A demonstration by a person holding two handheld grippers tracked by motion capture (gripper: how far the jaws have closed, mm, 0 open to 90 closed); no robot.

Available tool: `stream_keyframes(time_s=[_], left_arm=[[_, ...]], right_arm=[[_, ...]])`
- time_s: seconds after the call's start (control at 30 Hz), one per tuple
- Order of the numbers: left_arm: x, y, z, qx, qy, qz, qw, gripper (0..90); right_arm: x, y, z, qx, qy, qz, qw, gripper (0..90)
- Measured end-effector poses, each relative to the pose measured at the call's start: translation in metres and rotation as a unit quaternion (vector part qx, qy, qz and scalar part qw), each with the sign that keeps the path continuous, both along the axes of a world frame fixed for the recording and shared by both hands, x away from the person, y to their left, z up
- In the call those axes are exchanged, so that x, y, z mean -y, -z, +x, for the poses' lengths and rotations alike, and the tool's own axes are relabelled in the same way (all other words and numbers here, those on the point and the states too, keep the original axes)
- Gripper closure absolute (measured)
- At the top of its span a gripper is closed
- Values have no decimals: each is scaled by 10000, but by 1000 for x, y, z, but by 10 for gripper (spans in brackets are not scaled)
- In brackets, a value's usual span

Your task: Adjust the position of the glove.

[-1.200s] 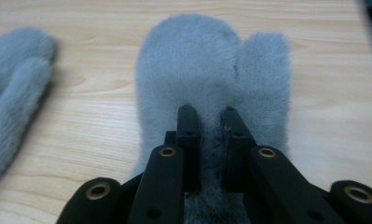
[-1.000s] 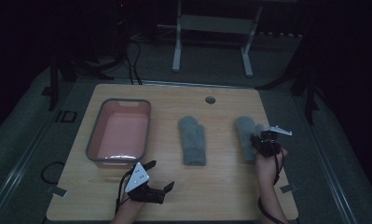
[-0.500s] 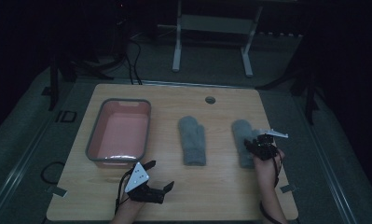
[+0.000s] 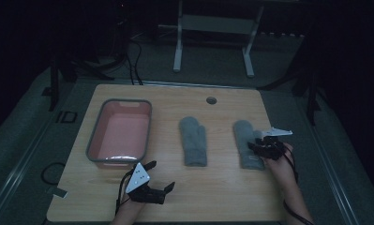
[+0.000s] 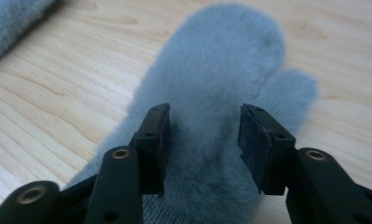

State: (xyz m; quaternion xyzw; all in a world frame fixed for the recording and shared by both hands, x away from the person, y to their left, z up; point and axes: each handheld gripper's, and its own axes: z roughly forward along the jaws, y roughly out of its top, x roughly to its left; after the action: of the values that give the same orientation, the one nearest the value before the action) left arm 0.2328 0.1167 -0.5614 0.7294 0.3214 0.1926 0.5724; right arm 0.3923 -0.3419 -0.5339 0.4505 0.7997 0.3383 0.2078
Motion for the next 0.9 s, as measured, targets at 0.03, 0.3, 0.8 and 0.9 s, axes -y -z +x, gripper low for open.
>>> stream_keyframes(time_s=[0.03, 0.3, 0.8, 0.9], left_arm=[[0, 0, 0, 0, 1, 9, 10000, 2], [-1, 0, 0, -6, -24, 19, 10000, 2], [0, 0, 0, 6, -13, 26, 10000, 2], [0, 0, 0, 12, -30, 20, 10000, 2]], right_arm=[[-1, 3, 1, -21, -19, -7, 10000, 560], [-9, 15, -3, -127, 506, 439, 9977, 789], [-56, -39, -10, 268, 1025, 555, 9928, 843], [-69, -51, -10, 302, 1065, 668, 9916, 844]])
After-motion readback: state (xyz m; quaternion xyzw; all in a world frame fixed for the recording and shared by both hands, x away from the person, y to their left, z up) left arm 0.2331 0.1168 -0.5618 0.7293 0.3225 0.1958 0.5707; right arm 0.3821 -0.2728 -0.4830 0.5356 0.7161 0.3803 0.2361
